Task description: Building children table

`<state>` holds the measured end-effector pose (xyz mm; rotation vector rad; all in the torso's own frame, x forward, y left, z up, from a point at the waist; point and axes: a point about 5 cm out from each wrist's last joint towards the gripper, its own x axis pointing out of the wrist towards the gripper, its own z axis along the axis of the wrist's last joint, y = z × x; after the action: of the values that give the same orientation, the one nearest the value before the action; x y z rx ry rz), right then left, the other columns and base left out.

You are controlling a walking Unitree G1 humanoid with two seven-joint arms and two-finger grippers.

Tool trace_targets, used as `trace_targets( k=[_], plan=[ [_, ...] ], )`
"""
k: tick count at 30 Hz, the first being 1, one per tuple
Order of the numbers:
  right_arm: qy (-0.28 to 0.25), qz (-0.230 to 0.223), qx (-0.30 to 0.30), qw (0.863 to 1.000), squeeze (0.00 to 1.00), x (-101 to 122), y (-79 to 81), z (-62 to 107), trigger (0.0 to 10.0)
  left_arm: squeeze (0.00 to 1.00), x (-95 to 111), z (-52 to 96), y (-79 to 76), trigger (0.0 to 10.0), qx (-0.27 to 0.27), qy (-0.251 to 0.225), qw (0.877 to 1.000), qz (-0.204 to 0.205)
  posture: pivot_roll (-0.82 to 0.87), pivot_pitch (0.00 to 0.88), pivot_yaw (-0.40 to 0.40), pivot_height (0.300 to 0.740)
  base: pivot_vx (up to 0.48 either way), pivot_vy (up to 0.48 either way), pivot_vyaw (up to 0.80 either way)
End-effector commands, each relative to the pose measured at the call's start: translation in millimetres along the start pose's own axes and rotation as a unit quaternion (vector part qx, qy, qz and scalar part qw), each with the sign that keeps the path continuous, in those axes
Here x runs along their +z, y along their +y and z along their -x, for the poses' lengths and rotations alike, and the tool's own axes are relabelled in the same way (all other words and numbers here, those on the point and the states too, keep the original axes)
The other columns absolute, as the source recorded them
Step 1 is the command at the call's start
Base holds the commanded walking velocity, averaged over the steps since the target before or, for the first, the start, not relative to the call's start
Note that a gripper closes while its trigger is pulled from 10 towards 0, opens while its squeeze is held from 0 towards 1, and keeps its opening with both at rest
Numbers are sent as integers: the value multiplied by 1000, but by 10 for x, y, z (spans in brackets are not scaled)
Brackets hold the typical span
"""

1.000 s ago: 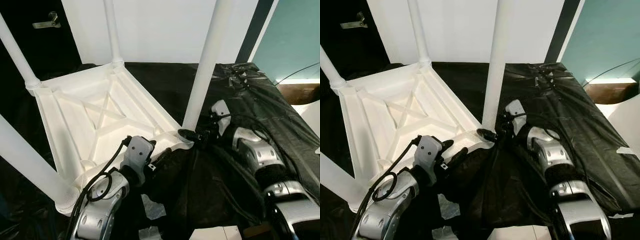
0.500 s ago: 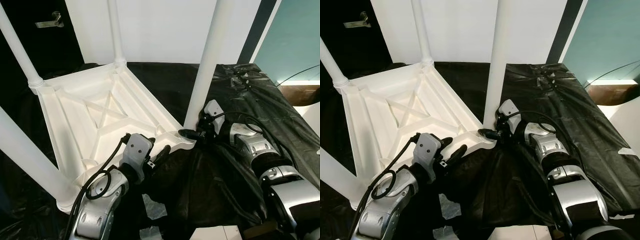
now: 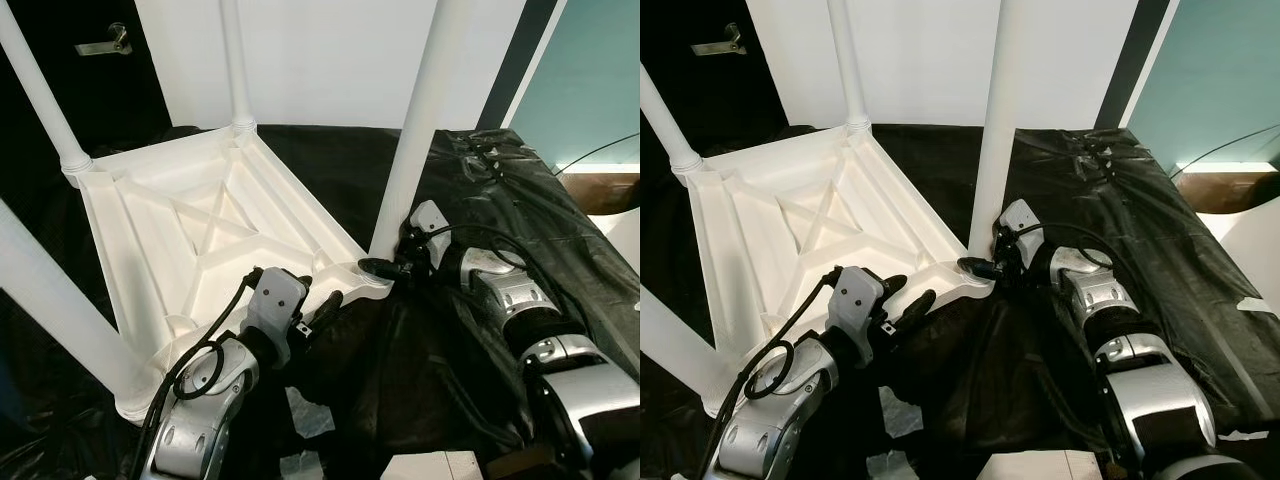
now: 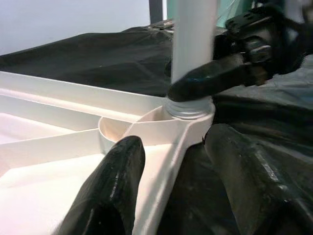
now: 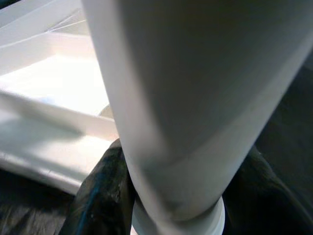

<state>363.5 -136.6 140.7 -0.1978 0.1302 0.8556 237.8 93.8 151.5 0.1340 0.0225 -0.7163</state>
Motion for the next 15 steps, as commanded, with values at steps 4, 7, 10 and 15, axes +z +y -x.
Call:
trace_targets(
  k=[4, 7, 10, 15],
  plan=[
    [23, -47, -73, 996, 0, -148, 24, 7, 10000, 0, -20, 6, -21, 10000, 17, 4, 1000, 5, 196, 0, -89, 740, 0, 0, 0],
    [21, -57, -100, 993, 0, -176, 87, -12, 10000, 0, -21, 6, -24, 10000, 17, 4, 1000, 5, 195, 0, -90, 740, 0, 0, 0],
    [7, -84, -176, 981, 0, -236, 243, -62, 10000, 0, -27, 9, -33, 10000, 16, 5, 1000, 6, 195, 0, -92, 740, 0, 0, 0],
    [-24, -143, -276, 950, 0, -262, 418, -101, 10000, 0, -32, 11, -42, 10000, 15, 6, 1000, 8, 201, 0, -93, 740, 0, 0, 0]
  ],
)
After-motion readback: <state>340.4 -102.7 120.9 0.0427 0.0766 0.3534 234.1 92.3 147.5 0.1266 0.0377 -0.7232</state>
